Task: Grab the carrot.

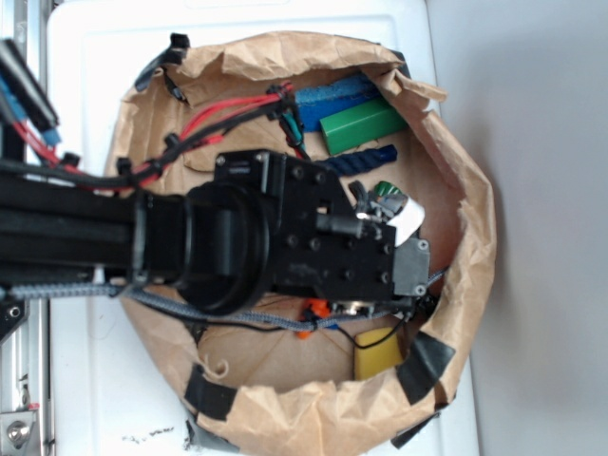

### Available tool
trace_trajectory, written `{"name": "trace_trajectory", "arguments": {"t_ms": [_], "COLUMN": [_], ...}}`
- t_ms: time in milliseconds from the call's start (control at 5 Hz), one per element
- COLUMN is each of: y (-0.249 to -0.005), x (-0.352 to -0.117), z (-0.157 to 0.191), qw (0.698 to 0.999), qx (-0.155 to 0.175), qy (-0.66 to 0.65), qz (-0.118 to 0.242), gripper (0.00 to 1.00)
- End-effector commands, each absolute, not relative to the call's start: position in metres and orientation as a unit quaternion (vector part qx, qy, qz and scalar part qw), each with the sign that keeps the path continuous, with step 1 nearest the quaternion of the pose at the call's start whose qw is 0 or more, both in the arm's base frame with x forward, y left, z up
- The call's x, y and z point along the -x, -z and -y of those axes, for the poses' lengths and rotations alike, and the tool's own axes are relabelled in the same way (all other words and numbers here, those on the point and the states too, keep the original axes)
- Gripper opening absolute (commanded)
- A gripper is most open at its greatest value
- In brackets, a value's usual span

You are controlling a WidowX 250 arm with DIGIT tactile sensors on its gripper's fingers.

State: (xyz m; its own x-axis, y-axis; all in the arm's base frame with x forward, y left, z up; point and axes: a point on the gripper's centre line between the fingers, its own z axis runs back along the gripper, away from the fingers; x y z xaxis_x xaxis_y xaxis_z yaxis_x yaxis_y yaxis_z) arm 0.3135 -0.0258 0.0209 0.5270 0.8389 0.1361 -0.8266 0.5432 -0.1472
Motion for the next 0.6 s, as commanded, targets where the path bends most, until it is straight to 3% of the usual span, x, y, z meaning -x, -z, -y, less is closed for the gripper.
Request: {"name": "trace_trajectory", "arguments": {"t_ms": [0, 400], "y": [-0.043, -0.122], "x": [-0.314, -0.290], "z": [0.025, 0.020], "qw": [0.881, 0.906], "qx": [0.066, 0.106], "qy": [-0.452, -0.396], "qz": [0.126, 0.105], "gripper": [0.00, 0.00]}}
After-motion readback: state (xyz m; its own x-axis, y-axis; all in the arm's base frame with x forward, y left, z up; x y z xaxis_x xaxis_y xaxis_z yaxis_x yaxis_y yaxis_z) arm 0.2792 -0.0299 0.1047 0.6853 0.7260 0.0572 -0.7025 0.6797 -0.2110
